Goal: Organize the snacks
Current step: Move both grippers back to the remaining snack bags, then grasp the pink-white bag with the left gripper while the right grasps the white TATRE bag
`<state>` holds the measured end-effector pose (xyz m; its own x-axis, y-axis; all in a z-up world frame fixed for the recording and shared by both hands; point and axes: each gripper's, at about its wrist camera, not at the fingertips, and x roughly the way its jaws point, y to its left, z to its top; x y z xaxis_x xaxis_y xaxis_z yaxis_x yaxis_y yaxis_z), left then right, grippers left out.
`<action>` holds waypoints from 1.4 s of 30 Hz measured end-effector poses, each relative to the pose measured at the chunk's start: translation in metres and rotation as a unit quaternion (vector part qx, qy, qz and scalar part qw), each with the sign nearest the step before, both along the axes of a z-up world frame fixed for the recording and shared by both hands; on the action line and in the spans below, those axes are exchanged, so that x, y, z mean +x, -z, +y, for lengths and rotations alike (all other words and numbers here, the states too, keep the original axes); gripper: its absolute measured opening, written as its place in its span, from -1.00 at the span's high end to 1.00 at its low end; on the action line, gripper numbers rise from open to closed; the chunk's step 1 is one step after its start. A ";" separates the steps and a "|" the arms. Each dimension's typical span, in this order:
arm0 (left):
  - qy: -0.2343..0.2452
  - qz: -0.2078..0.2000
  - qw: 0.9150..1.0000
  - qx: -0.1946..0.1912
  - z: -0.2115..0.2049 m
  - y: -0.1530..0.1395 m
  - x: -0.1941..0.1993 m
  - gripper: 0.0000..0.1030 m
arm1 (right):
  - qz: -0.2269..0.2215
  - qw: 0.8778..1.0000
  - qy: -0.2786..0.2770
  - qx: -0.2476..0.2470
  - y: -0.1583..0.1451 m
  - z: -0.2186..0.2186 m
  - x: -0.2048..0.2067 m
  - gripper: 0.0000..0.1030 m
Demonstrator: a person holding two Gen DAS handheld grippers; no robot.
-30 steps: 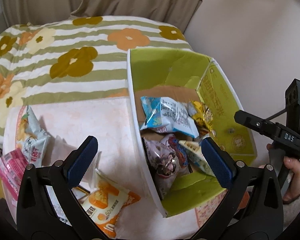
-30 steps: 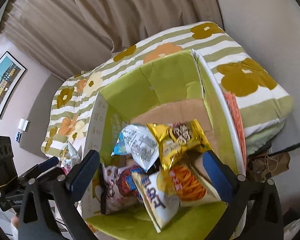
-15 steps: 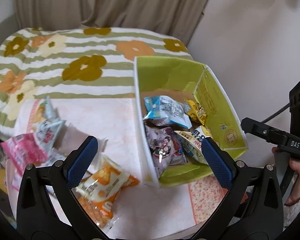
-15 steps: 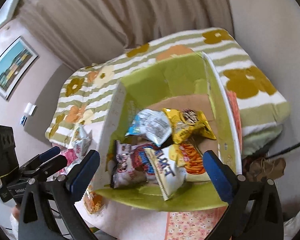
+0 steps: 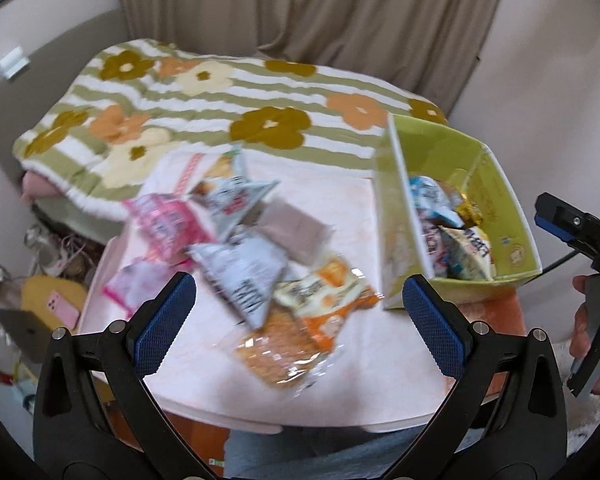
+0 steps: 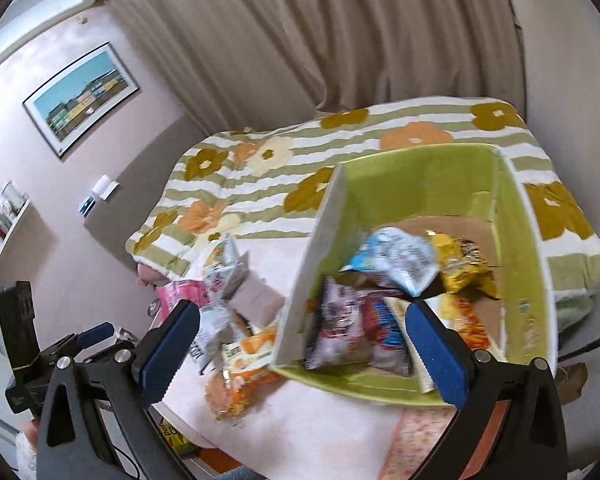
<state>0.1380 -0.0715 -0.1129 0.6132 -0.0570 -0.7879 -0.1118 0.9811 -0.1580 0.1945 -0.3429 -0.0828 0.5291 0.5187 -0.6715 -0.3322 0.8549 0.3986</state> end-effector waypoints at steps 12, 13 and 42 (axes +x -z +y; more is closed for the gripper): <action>0.027 0.026 0.999 0.008 0.111 0.021 -0.016 -0.99 | 0.027 0.998 -0.043 -0.024 0.025 0.116 -0.016 -0.99; 0.035 0.032 0.999 0.013 0.121 0.026 -0.014 -0.99 | 0.033 0.998 -0.044 -0.033 0.028 0.125 -0.016 -0.99; 0.187 0.138 0.968 0.096 0.148 0.178 0.064 -0.87 | 0.052 0.979 -0.071 -0.184 0.137 0.270 0.000 -0.99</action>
